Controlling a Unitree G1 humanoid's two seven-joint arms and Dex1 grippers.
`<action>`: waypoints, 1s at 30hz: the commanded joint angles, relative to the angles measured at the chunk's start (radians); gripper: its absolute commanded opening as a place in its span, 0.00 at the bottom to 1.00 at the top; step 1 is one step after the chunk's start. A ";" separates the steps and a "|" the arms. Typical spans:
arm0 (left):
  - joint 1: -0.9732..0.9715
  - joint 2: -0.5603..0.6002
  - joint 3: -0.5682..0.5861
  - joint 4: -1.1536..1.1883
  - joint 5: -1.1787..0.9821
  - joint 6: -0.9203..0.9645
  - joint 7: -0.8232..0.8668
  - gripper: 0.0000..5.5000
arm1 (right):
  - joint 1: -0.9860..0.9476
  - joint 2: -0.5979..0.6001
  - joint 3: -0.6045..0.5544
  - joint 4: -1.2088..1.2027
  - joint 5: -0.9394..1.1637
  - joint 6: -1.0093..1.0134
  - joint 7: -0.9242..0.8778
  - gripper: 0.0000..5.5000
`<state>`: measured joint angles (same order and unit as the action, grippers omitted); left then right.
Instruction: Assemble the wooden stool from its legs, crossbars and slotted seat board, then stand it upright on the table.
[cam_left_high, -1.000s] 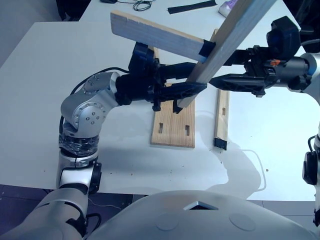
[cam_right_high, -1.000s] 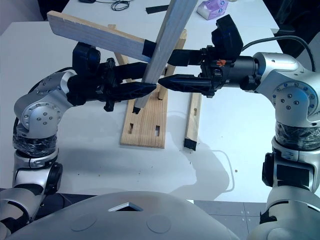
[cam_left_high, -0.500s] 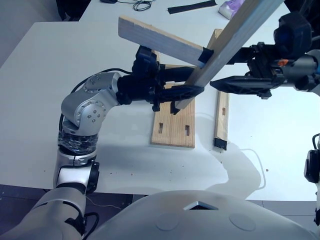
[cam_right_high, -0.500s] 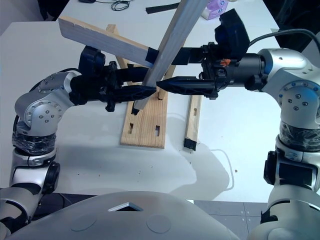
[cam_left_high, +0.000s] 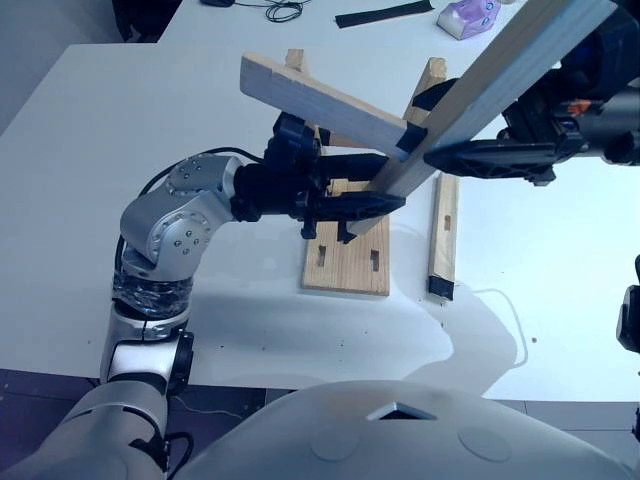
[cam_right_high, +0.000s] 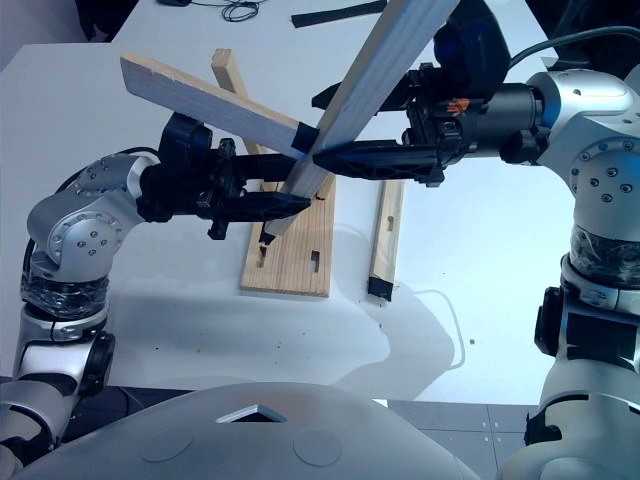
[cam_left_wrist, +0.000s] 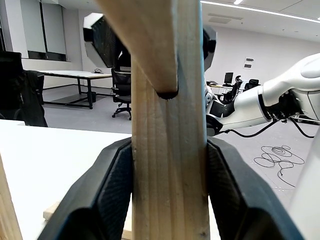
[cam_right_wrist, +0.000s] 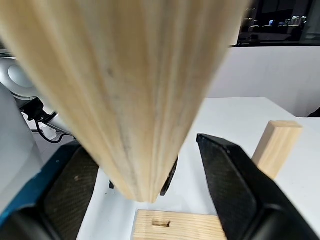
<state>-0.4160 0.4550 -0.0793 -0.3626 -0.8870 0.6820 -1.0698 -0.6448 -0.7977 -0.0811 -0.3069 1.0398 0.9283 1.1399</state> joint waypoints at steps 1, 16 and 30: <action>0.005 0.010 -0.008 -0.015 0.013 -0.014 -0.013 0.37 | -0.024 -0.008 0.011 -0.011 -0.009 0.000 0.016 0.62; 0.009 0.024 0.008 0.000 0.033 -0.034 -0.012 0.37 | -0.015 -0.025 0.039 -0.013 -0.076 -0.025 0.050 0.38; 0.055 0.085 -0.092 0.047 0.186 -0.030 -0.013 0.61 | -0.008 0.039 0.086 0.007 -0.292 -0.194 -0.064 0.38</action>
<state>-0.4006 0.5167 -0.1369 -0.3159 -0.7255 0.6567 -1.0559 -0.6188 -0.7782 0.0160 -0.3288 0.8126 0.7867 1.1534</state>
